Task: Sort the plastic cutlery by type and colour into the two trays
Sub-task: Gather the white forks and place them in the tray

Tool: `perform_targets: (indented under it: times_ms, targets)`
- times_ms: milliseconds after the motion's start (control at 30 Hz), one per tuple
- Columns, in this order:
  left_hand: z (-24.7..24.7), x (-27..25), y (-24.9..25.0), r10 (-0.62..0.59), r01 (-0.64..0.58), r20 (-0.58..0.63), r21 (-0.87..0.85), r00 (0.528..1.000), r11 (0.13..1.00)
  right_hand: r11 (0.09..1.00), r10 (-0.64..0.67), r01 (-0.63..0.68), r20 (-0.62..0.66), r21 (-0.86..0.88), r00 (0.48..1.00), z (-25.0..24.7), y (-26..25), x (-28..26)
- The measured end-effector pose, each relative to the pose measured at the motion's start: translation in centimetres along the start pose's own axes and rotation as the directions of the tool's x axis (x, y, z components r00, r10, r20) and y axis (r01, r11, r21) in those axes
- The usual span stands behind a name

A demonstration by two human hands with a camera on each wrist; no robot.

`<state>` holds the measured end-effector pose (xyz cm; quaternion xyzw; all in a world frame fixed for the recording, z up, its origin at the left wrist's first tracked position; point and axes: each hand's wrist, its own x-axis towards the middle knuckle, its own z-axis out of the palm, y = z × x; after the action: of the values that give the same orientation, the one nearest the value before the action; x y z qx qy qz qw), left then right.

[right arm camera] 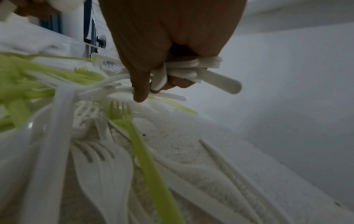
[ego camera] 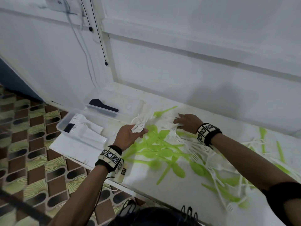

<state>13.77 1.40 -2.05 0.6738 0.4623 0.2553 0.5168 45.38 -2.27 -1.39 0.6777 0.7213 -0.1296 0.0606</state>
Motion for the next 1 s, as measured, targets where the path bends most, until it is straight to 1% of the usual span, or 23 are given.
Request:
perform_targets:
  times_ms: [67, 133, 167, 267, 333, 367, 433, 467, 500, 567, 667, 767, 867, 933, 1000]
  targets:
    - [0.1, 0.3, -0.3, 0.013, -0.011, -0.033, 0.061, 0.999, 0.998, 0.998, -0.042, 0.039, -0.065, -0.046, 0.997, -0.5, 0.0, -0.4]
    - [0.3, 0.7, -0.6, 0.019, -0.015, -0.035, 0.097, 0.999, 0.995, 0.992, -0.084, 0.073, -0.113, -0.100, 0.990, -0.9, -0.1, -0.7]
    - [0.5, 0.9, -0.7, 0.018, -0.015, -0.027, 0.105, 0.999, 0.994, 0.988, -0.107, 0.092, -0.122, -0.122, 0.987, -0.9, -0.1, -0.8]
    - [1.1, 1.5, -0.4, 0.026, -0.022, -0.027, 0.137, 0.999, 0.990, 0.976, -0.146, 0.128, -0.096, -0.178, 0.985, -1.3, -0.1, -1.5]
    - [1.5, 1.7, -0.3, 0.027, -0.022, -0.040, 0.135, 0.999, 0.991, 0.979, -0.148, 0.129, -0.118, -0.157, 0.982, -1.3, 0.1, -1.9]
    - [1.7, 1.9, -0.3, 0.033, -0.025, -0.055, 0.145, 0.998, 0.989, 0.986, -0.120, 0.103, -0.131, -0.132, 0.984, -1.2, 0.3, -2.1]
    - [2.2, 2.1, -0.4, 0.058, -0.047, -0.071, 0.149, 0.996, 0.988, 0.999, 0.015, -0.021, -0.124, -0.048, 0.992, -1.2, 0.8, -2.7]
    - [2.5, 2.3, -0.5, 0.063, -0.054, -0.066, 0.130, 0.996, 0.990, 0.995, 0.096, -0.090, -0.130, 0.051, 0.987, -1.3, 1.1, -3.1]
    - [2.8, 2.4, -0.5, 0.063, -0.057, -0.054, 0.107, 0.997, 0.993, 0.973, 0.165, -0.136, -0.150, 0.186, 0.975, -1.3, 1.4, -3.6]
    - [3.3, 2.7, -0.5, 0.075, -0.072, -0.020, 0.122, 0.997, 0.990, 0.885, 0.259, -0.160, -0.176, 0.438, 0.950, -1.3, 1.8, -4.9]
    - [4.4, 3.1, -0.8, 0.089, -0.094, 0.036, 0.155, 0.995, 0.983, 0.730, 0.385, -0.190, -0.166, 0.656, 0.908, -0.4, 1.5, -6.9]
    - [5.8, 3.6, -0.7, 0.121, -0.130, 0.066, 0.145, 0.990, 0.981, 0.591, 0.512, -0.214, -0.157, 0.778, 0.844, 1.4, 1.0, -8.2]
    - [7.1, 3.9, 0.0, 0.168, -0.173, 0.049, 0.121, 0.985, 0.977, 0.378, 0.634, -0.166, -0.124, 0.911, 0.763, 3.1, 0.1, -9.1]
    - [8.0, 4.0, 0.7, 0.156, -0.156, 0.002, 0.028, 0.988, 0.987, 0.252, 0.685, -0.119, -0.090, 0.960, 0.723, 3.9, -0.6, -9.7]
    - [8.8, 4.2, 1.6, 0.117, -0.120, -0.032, -0.084, 0.993, 0.989, 0.178, 0.723, -0.093, -0.066, 0.980, 0.687, 4.5, -1.2, -10.1]
